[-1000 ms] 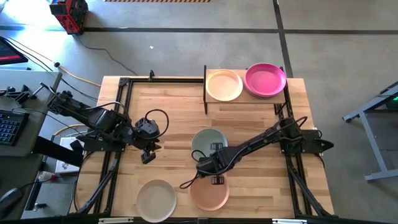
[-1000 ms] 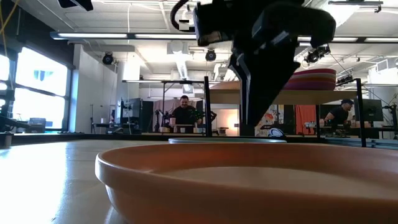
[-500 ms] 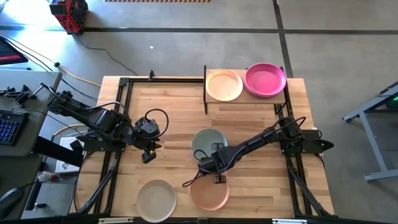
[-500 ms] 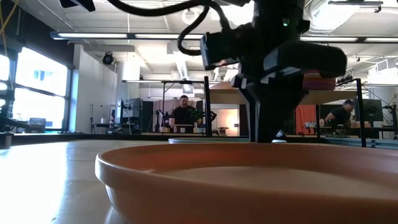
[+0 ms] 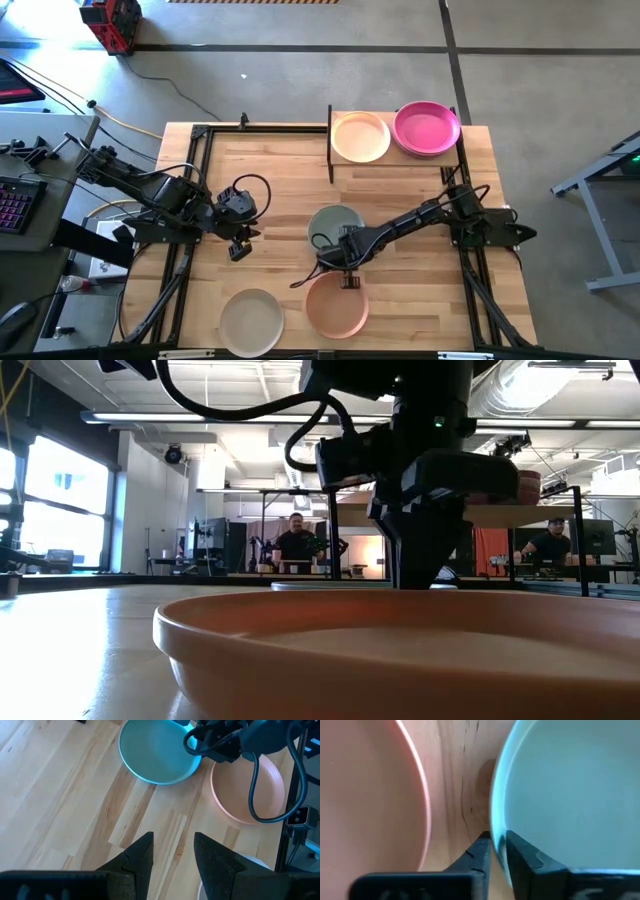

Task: Place and stack plates onto a shelf
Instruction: Stack the light blue plate on top of the yellow plate on the shelf

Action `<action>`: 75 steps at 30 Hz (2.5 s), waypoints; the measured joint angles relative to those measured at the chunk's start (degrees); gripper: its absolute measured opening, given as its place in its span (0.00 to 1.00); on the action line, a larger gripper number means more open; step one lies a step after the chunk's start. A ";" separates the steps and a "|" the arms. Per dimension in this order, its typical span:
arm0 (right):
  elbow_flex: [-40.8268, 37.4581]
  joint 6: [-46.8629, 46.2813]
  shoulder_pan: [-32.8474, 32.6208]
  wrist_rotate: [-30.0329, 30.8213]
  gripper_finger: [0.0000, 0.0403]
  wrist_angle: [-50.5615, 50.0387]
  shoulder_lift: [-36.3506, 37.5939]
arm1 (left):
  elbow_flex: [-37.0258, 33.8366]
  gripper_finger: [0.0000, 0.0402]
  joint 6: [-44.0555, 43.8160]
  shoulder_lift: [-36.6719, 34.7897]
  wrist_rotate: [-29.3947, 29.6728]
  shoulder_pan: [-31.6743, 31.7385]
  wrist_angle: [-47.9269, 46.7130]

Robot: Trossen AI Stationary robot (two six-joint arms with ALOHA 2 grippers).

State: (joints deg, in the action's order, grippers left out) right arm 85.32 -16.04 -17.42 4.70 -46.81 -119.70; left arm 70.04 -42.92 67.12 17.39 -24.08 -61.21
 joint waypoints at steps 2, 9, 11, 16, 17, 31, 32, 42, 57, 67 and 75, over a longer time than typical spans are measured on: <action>0.03 0.02 0.21 -1.08 0.03 -0.05 0.00 | 0.00 0.33 0.01 0.00 0.00 0.00 0.00; 2.65 -0.86 0.14 -1.62 0.00 -3.18 0.11 | 0.00 0.33 0.07 0.01 0.00 0.00 -0.02; 4.80 -1.05 0.14 -1.08 0.00 -5.84 0.11 | 0.00 0.33 0.07 0.01 -0.02 0.00 -0.13; 11.36 -1.49 -0.05 0.94 0.00 -13.05 0.13 | 0.02 0.33 0.07 0.01 -0.02 0.00 -0.20; 12.90 -1.52 -0.20 1.56 0.00 -14.70 0.13 | 0.02 0.33 0.07 0.01 -0.02 0.00 -0.20; 35.39 -0.78 -1.91 15.97 0.00 -40.24 0.20 | 0.02 0.33 0.06 0.00 -0.04 0.00 -0.22; 36.73 -0.13 -1.55 17.46 0.00 -42.00 0.22 | 0.02 0.33 0.07 0.00 -0.04 0.00 -0.22; 41.64 10.67 10.09 21.75 0.00 -43.28 3.52 | 0.06 0.33 1.58 -0.01 1.84 0.07 -0.35; 22.06 25.05 32.07 14.52 0.00 -28.72 16.95 | 0.04 0.33 6.74 -0.01 6.01 7.08 -0.53; 15.70 31.17 35.15 11.22 0.00 -25.38 17.51 | 0.04 0.33 9.52 -0.01 6.01 14.61 -0.52; 15.80 33.03 37.48 5.50 0.00 -24.56 17.53 | 0.04 0.33 10.60 -0.01 6.01 18.82 -0.50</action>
State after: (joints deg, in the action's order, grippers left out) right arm 101.12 16.99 20.06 10.20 -71.37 -102.17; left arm 70.08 -32.32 67.11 23.39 -5.26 -61.71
